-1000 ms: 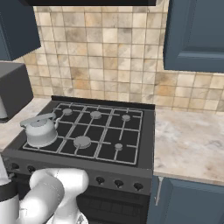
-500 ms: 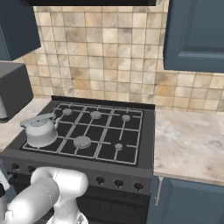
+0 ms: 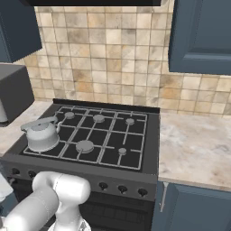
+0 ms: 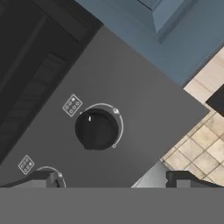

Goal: Lower the heat of the kettle.

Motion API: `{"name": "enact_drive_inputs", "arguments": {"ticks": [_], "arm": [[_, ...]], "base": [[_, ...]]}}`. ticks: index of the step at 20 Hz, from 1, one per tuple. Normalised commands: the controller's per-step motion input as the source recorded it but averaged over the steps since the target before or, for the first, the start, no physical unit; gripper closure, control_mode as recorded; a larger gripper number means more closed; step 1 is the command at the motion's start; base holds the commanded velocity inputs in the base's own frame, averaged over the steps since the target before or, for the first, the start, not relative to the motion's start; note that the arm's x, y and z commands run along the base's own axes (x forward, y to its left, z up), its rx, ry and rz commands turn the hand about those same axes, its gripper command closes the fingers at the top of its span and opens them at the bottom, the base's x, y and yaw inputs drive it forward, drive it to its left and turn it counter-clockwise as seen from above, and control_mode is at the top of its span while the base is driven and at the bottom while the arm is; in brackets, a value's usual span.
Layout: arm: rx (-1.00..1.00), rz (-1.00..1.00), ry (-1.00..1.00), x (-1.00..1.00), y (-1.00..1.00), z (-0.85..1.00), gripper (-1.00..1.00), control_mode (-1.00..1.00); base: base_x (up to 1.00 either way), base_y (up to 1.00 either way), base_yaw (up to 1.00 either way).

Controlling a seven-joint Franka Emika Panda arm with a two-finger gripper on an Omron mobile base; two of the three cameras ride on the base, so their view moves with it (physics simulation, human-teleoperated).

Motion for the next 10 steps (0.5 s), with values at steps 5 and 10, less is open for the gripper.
{"name": "enact_drive_inputs", "arguments": {"ticks": [5, 10], "arm": [[0.0, 0.09, 0.0, 0.31, -0.02, -0.17, -1.0, -1.0], [0.0, 0.11, -0.01, 0.17, -0.01, -0.19, -1.0, -1.0]], "base": [[0.0, 0.0, 0.0], [0.0, 0.0, 0.0]]}}
